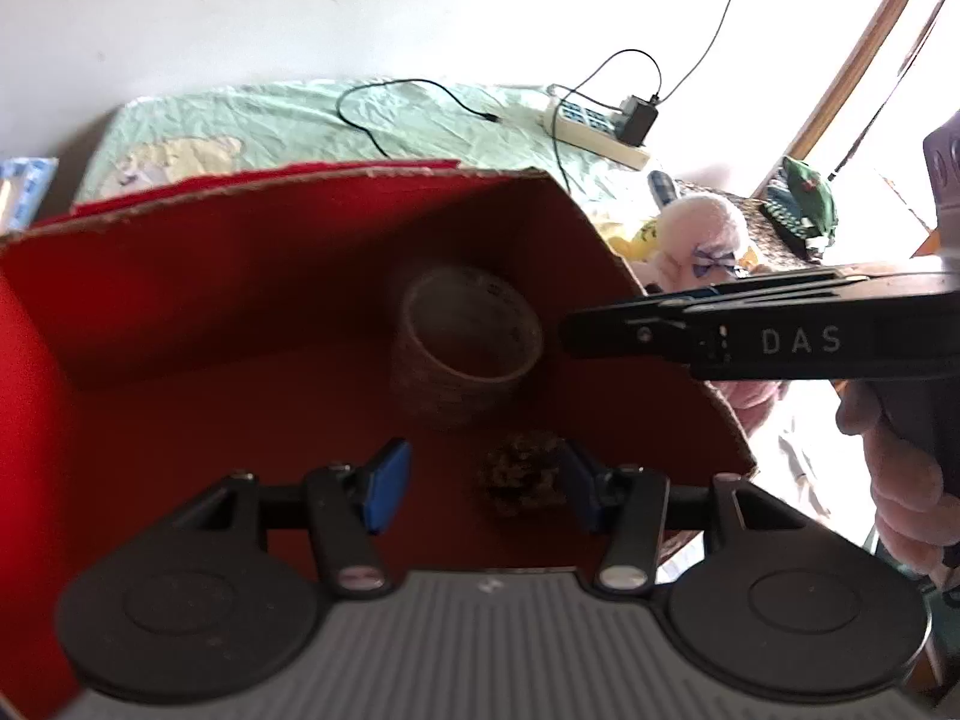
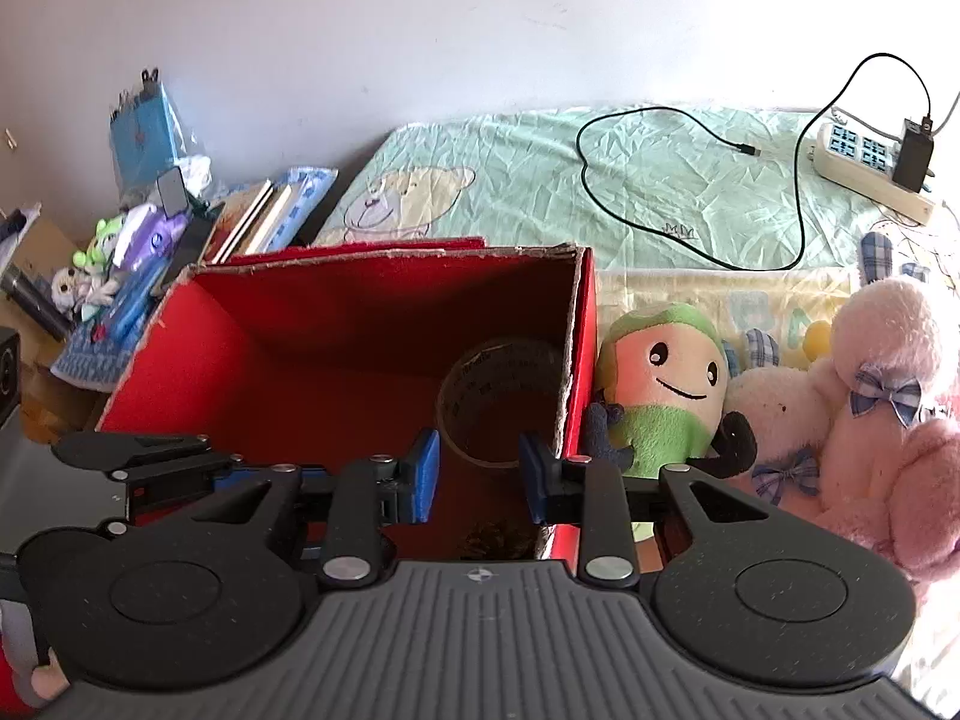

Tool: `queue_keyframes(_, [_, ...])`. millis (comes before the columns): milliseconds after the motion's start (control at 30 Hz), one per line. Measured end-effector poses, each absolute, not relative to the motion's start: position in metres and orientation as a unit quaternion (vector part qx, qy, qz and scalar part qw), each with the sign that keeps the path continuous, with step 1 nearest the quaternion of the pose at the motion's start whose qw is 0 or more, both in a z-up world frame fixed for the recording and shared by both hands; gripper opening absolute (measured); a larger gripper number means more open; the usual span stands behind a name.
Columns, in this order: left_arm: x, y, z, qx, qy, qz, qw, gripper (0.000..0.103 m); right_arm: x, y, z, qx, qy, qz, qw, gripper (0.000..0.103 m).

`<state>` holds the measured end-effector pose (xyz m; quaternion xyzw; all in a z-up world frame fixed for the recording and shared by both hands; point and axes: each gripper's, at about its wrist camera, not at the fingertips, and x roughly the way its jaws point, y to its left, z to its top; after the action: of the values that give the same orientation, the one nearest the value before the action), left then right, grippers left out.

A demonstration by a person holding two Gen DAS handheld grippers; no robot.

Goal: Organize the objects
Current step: 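Lower the pine cone beside the tape roll and open the right gripper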

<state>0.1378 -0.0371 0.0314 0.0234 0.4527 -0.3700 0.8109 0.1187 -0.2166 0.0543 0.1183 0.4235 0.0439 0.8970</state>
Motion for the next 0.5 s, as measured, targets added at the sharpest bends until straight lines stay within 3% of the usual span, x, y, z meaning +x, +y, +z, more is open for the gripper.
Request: queue_keyframes(500, [0.104,-0.031,0.054,0.063,0.444,-0.278,0.849,0.059,0.088,-0.222,0.057,0.166,0.375,0.081,0.908,0.031])
